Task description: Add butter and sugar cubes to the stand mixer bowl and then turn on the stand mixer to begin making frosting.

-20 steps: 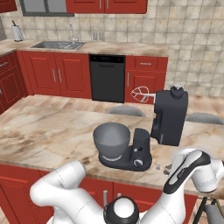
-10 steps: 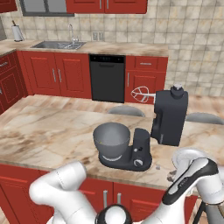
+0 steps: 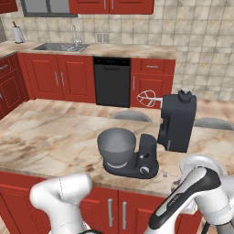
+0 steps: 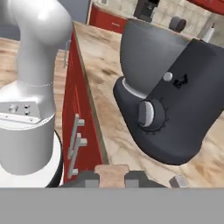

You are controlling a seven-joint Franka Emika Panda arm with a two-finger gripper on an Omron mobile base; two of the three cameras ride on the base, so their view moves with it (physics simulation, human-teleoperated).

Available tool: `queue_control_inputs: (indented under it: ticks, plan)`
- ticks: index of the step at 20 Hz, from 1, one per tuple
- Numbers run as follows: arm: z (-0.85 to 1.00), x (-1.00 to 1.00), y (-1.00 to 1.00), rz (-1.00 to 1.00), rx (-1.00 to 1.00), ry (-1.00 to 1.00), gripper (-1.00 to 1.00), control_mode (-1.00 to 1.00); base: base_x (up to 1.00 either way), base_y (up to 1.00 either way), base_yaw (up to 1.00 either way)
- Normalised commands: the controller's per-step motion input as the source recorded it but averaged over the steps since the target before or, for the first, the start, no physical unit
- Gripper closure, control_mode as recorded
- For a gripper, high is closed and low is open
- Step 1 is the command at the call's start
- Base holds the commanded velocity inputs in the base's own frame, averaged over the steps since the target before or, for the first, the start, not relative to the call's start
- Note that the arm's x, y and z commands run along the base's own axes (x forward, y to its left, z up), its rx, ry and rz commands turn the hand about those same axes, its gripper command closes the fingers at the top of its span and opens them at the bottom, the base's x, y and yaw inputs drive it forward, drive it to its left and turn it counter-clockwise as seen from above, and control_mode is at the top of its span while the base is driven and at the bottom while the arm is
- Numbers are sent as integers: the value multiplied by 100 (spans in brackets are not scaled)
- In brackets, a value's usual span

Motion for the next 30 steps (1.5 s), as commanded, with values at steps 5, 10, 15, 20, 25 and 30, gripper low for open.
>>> queue_control_inputs:
  ticks: [5, 10, 15, 20, 25, 30]
  plan:
    - [66, -38, 93, -5, -22, -5, 100, -100, 0, 0, 0]
    - [64, -13, 100, -4, -27, -2, 100, -100, 0, 0, 0]
    - [64, 0, 100, -1, -26, 0, 100, -100, 0, 0, 0]
    - [64, 4, 94, 0, -24, 0, 100, -100, 0, 0, 0]
    - [53, 25, 69, 0, -22, 2, 100, -100, 0, 0, 0]
    - [22, 48, 36, 0, -16, 8, 100, -100, 0, 0, 0]
